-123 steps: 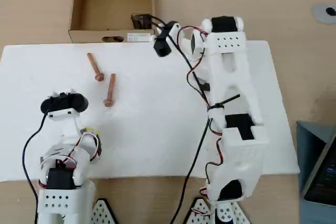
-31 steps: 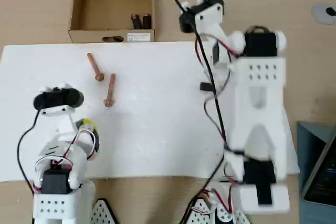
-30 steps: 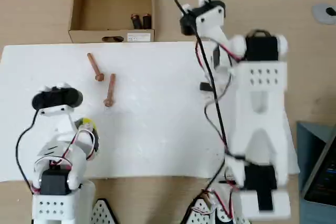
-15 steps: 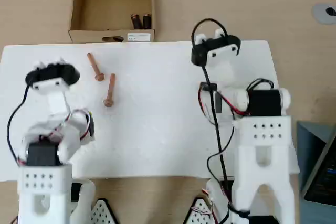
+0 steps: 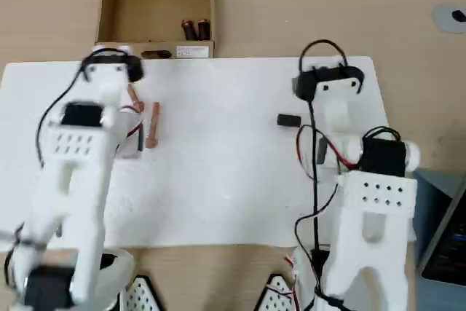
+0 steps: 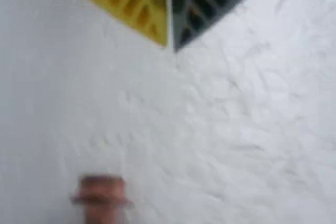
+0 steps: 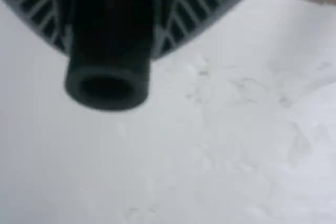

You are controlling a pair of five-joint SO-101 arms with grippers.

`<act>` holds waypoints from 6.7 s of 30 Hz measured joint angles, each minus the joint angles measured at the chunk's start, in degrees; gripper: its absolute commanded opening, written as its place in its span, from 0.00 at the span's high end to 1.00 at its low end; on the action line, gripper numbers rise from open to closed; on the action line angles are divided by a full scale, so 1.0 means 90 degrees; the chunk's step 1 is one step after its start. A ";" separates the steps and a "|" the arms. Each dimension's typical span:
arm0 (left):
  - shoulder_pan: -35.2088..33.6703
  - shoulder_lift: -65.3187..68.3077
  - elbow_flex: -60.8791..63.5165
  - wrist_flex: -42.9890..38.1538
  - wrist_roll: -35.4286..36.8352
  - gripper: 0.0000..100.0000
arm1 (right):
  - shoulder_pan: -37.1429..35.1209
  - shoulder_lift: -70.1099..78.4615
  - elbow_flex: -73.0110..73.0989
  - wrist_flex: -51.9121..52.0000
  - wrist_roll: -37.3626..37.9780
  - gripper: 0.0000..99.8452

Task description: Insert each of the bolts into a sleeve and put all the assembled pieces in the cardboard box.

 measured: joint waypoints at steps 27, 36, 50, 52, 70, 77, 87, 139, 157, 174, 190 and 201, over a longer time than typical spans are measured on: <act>0.0039 0.5578 -0.5216 0.1416 -0.0527 0.88 | 0.0244 -0.0020 0.0332 0.0000 0.0313 0.99; 0.0039 0.6154 -0.5558 0.1397 -0.0654 0.88 | 0.0254 -0.0020 0.0420 -0.0078 0.0313 0.99; 0.0274 0.6740 -0.5744 0.1436 -0.0674 0.99 | 0.0254 -0.0020 0.0420 -0.0137 0.0313 0.99; 0.0322 0.6750 -0.5744 0.1436 -0.0674 1.00 | 0.0254 -0.0020 0.0420 -0.0137 0.0313 0.99; 0.0772 0.4708 -0.5910 0.1739 0.0947 1.00 | 0.0254 -0.0020 0.0420 -0.0137 0.0313 0.99; 0.0371 0.4112 -0.5626 0.1758 0.1094 1.00 | 0.0254 -0.0020 0.0420 -0.0137 0.0313 0.99; -0.0459 0.3516 -0.5392 0.1768 0.3223 1.00 | 0.0254 -0.0020 0.0420 -0.0137 0.0313 0.99; -0.1573 0.3448 -0.3731 0.1690 0.9748 0.73 | 0.0254 -0.0020 0.0547 -0.0137 0.0313 0.99; -0.1573 0.3448 -0.3731 0.1690 0.4190 0.73 | 0.0254 -0.0020 0.0567 -0.0186 0.0313 0.99; -0.1700 0.3389 -0.3663 0.2002 -0.1455 0.73 | 0.0254 -0.0020 0.0576 -0.0215 0.0313 0.99; -0.1954 -0.0459 -0.1143 0.2032 -0.2960 0.73 | 0.0254 -0.0020 0.0576 -0.0215 0.0313 0.99; -0.1856 -0.0684 -0.0313 0.2032 -0.3985 0.73 | 0.0254 -0.0020 0.0576 -0.0215 0.0313 0.99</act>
